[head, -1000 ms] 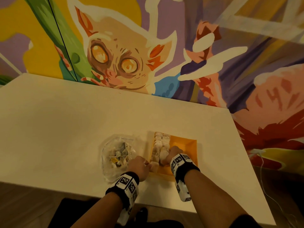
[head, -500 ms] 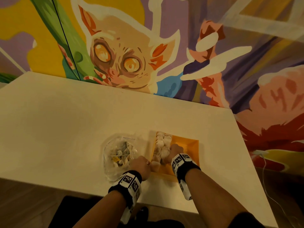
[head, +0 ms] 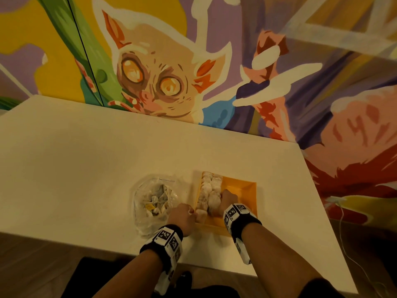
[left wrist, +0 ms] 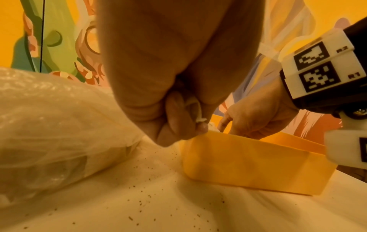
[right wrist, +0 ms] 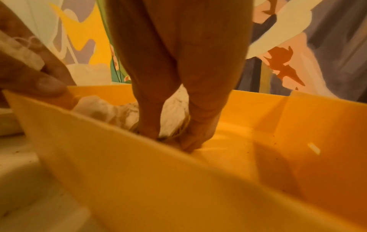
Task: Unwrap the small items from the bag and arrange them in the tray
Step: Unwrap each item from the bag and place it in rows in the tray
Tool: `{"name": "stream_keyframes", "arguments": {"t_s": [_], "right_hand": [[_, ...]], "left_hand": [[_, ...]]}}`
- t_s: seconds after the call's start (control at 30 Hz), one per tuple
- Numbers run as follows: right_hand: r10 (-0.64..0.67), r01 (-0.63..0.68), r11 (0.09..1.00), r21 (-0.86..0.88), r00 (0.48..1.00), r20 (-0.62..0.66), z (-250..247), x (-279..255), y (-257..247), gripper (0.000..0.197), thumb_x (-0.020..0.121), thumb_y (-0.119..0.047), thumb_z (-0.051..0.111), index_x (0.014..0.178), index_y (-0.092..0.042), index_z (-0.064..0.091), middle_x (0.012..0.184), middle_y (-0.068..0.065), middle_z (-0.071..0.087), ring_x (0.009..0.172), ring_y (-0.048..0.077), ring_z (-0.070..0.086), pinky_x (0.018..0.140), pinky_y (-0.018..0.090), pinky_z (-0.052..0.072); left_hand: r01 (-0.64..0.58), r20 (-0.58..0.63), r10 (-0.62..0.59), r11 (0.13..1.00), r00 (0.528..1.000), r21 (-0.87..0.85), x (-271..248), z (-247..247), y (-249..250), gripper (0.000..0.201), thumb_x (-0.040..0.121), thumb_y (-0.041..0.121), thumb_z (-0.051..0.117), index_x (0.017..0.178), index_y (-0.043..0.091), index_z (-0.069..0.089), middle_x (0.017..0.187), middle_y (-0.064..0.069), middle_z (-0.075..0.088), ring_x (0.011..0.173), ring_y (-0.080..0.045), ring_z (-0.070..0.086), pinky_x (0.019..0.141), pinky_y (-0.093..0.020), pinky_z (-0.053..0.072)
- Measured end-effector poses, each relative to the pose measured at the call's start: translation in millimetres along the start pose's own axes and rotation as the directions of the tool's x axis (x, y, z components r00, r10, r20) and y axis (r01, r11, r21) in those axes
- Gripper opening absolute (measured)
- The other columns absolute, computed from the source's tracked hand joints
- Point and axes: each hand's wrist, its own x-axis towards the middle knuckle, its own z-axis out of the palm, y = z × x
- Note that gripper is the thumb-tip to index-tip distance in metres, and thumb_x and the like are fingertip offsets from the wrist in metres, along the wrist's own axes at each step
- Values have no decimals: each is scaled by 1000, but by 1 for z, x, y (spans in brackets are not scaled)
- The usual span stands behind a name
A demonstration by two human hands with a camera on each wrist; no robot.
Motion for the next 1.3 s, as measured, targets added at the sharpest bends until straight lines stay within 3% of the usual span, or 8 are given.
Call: {"name": "stream_keyframes", "arguments": {"t_s": [0.33,0.47,0.73,0.93,1.0,1.07,1.2,1.3], "right_hand": [[-60,59,986,-158,998,-4,15,29,-7,27,88,-31,59,110,-17,60,121,8,62,108,29,59,83,31,46],[-114,107,974,-202,993,-22,8,16,-8,41,98,-27,50,137,-14,46,139,9,49,126,29,48,105,35,40],[-34,37,992,117,999,-30,-11,-7,0,72,77,-23,79,136,-8,39,131,15,52,119,33,52,84,34,47],[-334,377,816,439,926,-174,-12,-35,-13,15,88,-23,68,102,-18,66,94,-4,67,84,11,62,65,20,50],[-487,454,721,524,870,-84,-11,-48,-21,13,86,-27,71,96,-19,71,88,-7,68,81,8,64,74,27,54],[-554,451,685,572,832,8,-10,-60,-27,9,85,-30,73,92,-24,73,90,-7,69,80,5,65,72,26,54],[-552,407,649,643,833,31,-8,-67,-31,4,85,-20,74,84,-23,71,86,-3,68,74,15,66,67,32,58],[-533,388,642,661,846,22,-9,-68,-29,6,85,-15,73,81,-19,71,80,4,69,67,19,65,67,36,58]], "left_hand": [[60,2,-60,998,998,-20,2,-2,0,32,95,29,57,124,16,59,130,-10,58,119,-27,56,92,-28,44],[69,9,-68,997,998,-38,1,-2,1,32,95,30,56,124,16,57,130,-10,57,119,-27,55,91,-28,44],[1,4,0,991,1000,-137,-6,-10,-2,29,88,38,63,112,21,59,120,-6,61,113,-26,56,93,-33,46],[-105,33,128,915,991,-389,-20,-30,-5,41,84,29,73,121,29,56,113,-8,63,107,-42,59,82,-45,53],[-157,49,201,875,978,-458,-26,-39,-4,46,85,25,73,127,26,54,97,-1,63,88,-29,66,69,-41,54],[-187,57,255,826,965,-531,-32,-46,-3,49,84,19,74,129,20,53,90,2,63,61,-12,59,50,-27,45],[-161,53,228,814,972,-558,-34,-53,-8,49,82,19,76,126,26,55,109,-3,59,75,-23,56,52,-27,45],[-140,71,234,769,970,-623,-36,-53,-12,38,85,14,74,120,19,60,88,-5,60,55,-18,46,49,-28,38]]}}
